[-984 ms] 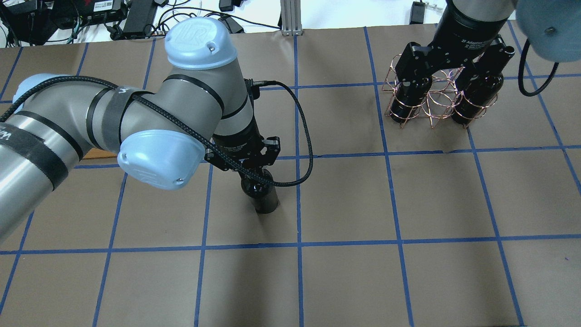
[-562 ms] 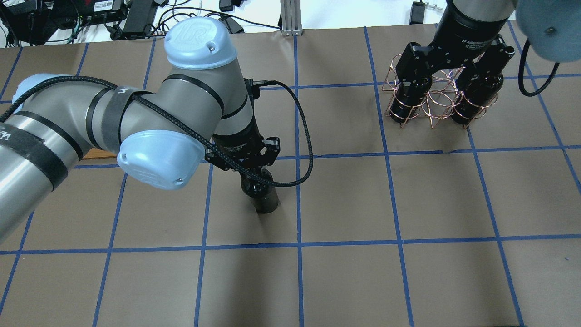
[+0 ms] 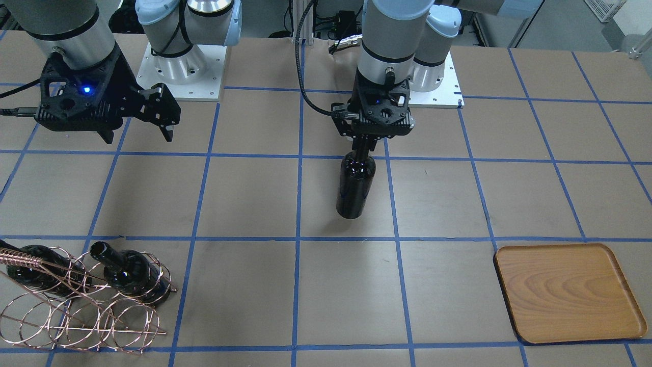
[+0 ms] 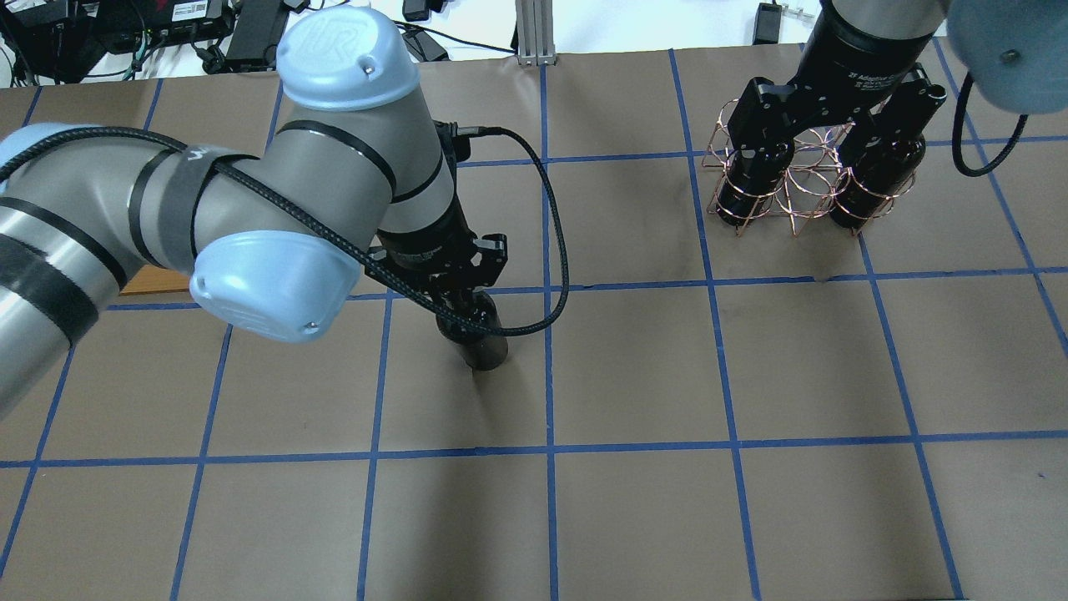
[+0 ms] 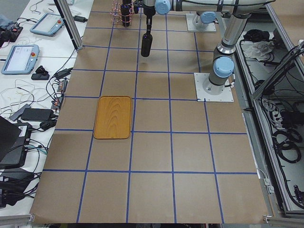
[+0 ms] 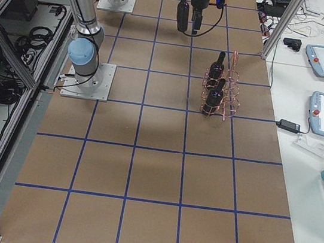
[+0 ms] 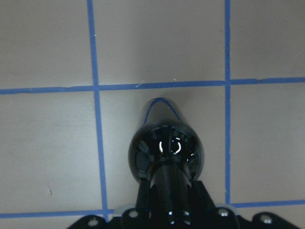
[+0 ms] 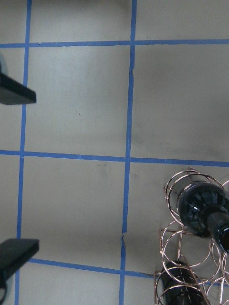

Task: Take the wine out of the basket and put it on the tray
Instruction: 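Lift the bottle with the left gripper and carry it over the wooden tray, then lower the bottle onto the wooden tray and open the left gripper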

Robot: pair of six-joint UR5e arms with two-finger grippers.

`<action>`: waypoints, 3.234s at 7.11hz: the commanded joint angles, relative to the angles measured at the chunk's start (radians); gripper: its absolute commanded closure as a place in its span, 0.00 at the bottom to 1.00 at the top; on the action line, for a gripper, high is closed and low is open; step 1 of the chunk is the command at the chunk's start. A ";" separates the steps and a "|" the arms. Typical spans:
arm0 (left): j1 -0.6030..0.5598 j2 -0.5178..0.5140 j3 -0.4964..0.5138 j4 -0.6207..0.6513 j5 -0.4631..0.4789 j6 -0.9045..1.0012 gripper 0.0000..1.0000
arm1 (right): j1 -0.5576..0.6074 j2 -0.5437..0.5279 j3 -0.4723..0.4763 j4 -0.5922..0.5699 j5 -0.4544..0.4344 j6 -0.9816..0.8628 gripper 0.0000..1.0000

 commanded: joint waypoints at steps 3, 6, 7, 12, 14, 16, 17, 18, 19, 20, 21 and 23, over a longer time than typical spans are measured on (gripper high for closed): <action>0.341 -0.062 0.220 -0.184 0.006 0.343 1.00 | -0.003 0.000 0.000 -0.006 0.000 0.000 0.00; 0.550 -0.165 0.325 -0.227 0.020 0.576 1.00 | -0.003 0.000 0.000 -0.008 0.000 0.000 0.00; 0.610 -0.196 0.340 -0.215 0.019 0.595 1.00 | -0.003 0.000 0.000 -0.008 0.000 0.000 0.00; 0.732 -0.388 0.464 -0.123 0.002 0.640 1.00 | -0.003 0.000 0.000 -0.006 0.000 0.001 0.00; 0.733 -0.411 0.464 -0.117 -0.026 0.638 1.00 | -0.003 0.000 0.000 -0.008 0.000 0.001 0.00; 0.733 -0.420 0.463 -0.104 -0.055 0.638 1.00 | -0.003 0.000 0.000 -0.008 0.000 0.001 0.00; 0.733 -0.425 0.463 -0.103 -0.061 0.637 1.00 | -0.003 0.000 0.001 -0.006 0.000 0.001 0.00; 0.733 -0.426 0.463 -0.103 -0.053 0.635 1.00 | -0.003 0.000 0.000 -0.006 0.000 0.001 0.00; 0.733 -0.426 0.461 -0.103 -0.049 0.634 1.00 | -0.005 0.000 0.001 -0.008 0.000 0.001 0.00; 0.733 -0.426 0.460 -0.103 -0.047 0.634 0.99 | -0.005 0.000 0.000 -0.008 0.000 0.001 0.00; 0.733 -0.425 0.458 -0.103 -0.046 0.634 0.95 | -0.005 0.000 0.000 -0.008 0.000 0.001 0.00; 0.733 -0.426 0.454 -0.101 -0.046 0.634 0.85 | -0.008 0.000 0.000 -0.006 0.000 0.003 0.00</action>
